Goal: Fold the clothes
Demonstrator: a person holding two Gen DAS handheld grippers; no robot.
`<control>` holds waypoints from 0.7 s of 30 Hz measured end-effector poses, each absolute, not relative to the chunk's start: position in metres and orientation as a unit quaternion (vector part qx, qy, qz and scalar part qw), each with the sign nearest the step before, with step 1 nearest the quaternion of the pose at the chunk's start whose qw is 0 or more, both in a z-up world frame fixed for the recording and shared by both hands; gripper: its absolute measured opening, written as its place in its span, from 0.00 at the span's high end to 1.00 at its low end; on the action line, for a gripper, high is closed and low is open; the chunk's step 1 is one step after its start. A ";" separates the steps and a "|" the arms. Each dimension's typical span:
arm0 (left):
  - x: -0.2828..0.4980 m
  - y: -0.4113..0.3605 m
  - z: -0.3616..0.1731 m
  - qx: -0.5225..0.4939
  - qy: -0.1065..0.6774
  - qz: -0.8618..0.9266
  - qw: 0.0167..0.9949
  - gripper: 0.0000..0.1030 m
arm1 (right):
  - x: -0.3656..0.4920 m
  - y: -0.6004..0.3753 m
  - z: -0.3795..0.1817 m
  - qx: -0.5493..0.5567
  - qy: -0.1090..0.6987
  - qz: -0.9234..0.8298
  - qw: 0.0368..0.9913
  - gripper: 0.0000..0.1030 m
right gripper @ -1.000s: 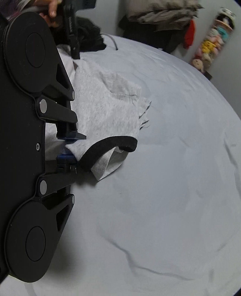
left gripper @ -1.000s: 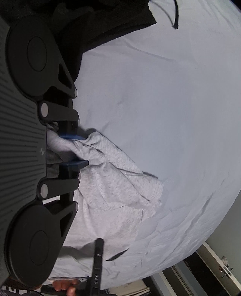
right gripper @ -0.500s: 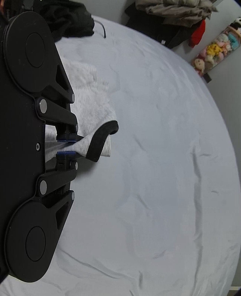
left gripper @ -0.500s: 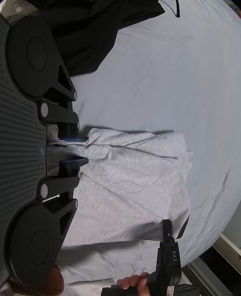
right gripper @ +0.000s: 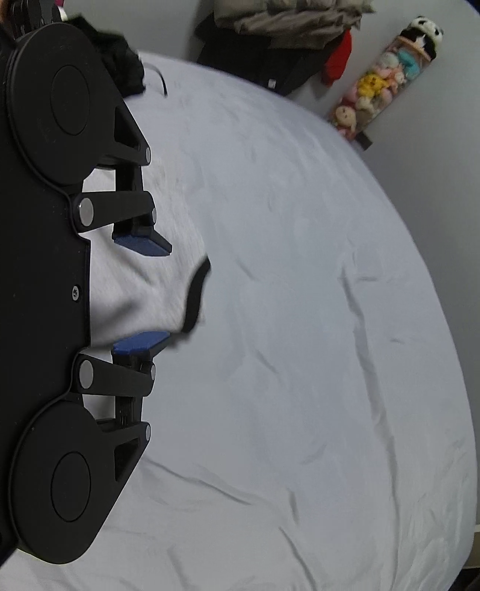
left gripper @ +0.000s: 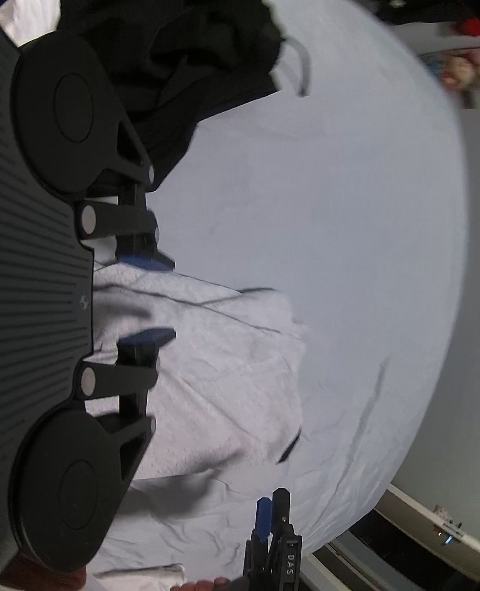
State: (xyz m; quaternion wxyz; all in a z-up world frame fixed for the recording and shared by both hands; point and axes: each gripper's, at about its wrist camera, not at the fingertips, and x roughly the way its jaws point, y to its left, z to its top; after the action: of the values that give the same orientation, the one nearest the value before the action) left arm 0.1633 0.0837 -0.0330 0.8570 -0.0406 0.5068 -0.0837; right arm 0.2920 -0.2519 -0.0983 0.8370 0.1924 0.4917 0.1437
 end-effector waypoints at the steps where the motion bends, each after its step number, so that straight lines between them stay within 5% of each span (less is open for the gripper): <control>1: 0.157 0.076 -0.024 -0.030 0.497 -0.081 0.863 0.53 | 0.286 -0.249 -0.091 0.185 0.487 0.150 0.840 0.53; 8: 0.120 0.041 0.009 -0.019 0.453 -0.067 0.889 0.35 | 0.225 -0.220 -0.037 0.134 0.472 0.162 0.856 0.31; 21: 0.063 -0.004 0.037 0.022 0.413 -0.018 0.911 0.29 | 0.119 -0.203 -0.026 0.098 0.508 0.124 0.847 0.31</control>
State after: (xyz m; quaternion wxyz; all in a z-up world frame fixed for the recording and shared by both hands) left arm 0.0628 -0.0041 0.0370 0.9105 0.0219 0.4125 -0.0176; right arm 0.1187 -0.2030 -0.0263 0.8470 0.0977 0.5076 0.1243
